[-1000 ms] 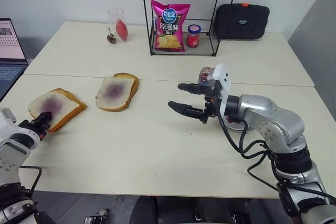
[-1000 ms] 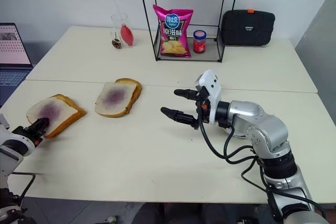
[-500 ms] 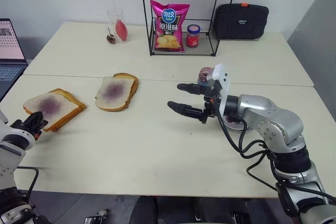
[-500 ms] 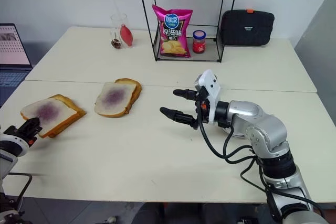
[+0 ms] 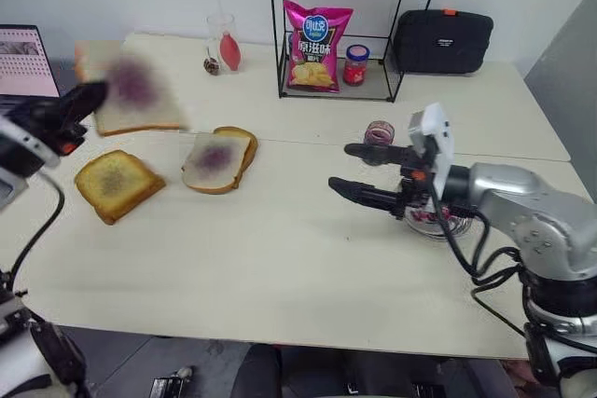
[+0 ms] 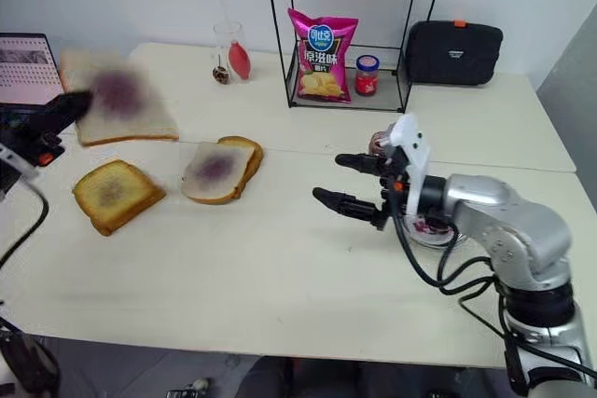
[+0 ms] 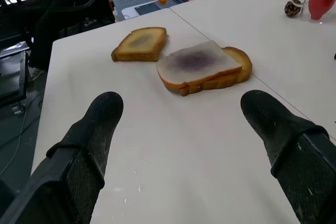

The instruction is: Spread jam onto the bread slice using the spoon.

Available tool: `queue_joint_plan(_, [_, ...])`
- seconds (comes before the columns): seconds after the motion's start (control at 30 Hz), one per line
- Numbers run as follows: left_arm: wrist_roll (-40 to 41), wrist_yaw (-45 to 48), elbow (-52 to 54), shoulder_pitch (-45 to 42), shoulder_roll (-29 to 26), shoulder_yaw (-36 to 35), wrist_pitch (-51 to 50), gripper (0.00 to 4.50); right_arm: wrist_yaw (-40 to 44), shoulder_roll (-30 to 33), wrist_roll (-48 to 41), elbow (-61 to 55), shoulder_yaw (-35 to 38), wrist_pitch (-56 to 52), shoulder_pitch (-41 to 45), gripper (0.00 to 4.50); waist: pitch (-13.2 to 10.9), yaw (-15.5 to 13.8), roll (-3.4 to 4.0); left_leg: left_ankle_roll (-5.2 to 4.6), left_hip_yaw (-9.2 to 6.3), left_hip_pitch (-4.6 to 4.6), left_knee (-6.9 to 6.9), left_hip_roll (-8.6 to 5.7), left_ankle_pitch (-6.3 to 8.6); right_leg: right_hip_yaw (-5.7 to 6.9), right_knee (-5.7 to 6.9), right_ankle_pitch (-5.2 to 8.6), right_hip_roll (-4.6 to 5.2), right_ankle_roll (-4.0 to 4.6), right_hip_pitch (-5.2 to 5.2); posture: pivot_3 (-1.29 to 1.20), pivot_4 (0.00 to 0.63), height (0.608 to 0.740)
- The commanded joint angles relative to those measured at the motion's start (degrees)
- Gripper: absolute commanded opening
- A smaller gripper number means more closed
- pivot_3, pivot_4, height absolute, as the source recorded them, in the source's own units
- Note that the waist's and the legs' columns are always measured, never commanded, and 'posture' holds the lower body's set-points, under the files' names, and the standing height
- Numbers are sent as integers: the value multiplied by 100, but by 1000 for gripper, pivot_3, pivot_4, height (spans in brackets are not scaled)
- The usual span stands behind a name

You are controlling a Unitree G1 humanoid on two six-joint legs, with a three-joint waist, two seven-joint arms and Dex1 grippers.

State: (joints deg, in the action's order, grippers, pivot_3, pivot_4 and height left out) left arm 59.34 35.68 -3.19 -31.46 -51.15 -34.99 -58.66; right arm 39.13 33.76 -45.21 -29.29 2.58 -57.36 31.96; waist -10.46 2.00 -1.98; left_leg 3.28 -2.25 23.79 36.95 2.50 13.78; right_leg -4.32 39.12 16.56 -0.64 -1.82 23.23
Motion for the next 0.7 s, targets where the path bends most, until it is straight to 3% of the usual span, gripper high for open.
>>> queue_joint_plan(0.03, [145,720,503,-200,13,1024,-365,4,-220,281,-562,-597,489,-399,-199,4500,-3,-3,4,-1,-5,1,1,-5,0,5,4,0,-6,0,0,0,150,740])
queue_joint_plan(0.17, [-439,1634,874,-280,78,2625,-200,4,-529,546,-1022,-1014,891,-725,-567,4500,-4,-7,6,-3,-36,1,2,7,-2,21,29,5,-32,9,3,0,150,740])
queue_joint_plan(0.3, [-1532,2343,726,-143,301,3917,778,4,-979,553,-1325,-1290,1104,-847,-850,4500,-3,14,18,-4,-37,-3,2,4,-2,18,34,6,-34,11,2,0,150,740])
queue_joint_plan(0.47, [-1968,2654,-23,-564,982,4322,1176,4,-1610,512,-1679,-1597,1267,-872,-1211,4500,-3,-16,20,-8,-39,2,9,4,-5,20,39,6,-35,12,4,0,150,740])
queue_joint_plan(0.57, [-2911,2791,-683,-586,1188,4844,2118,4,-1988,490,-1869,-1749,1325,-831,-1413,4500,-3,-13,20,-10,-43,3,11,-1,-6,20,40,6,-35,12,2,0,150,740])
queue_joint_plan(0.7, [-3738,2465,-1843,-882,1681,4960,3103,4,-2369,535,-2032,-1844,1389,-761,-1571,4500,4,-21,31,-11,-39,2,11,-4,-7,16,37,6,-32,11,0,0,150,740])
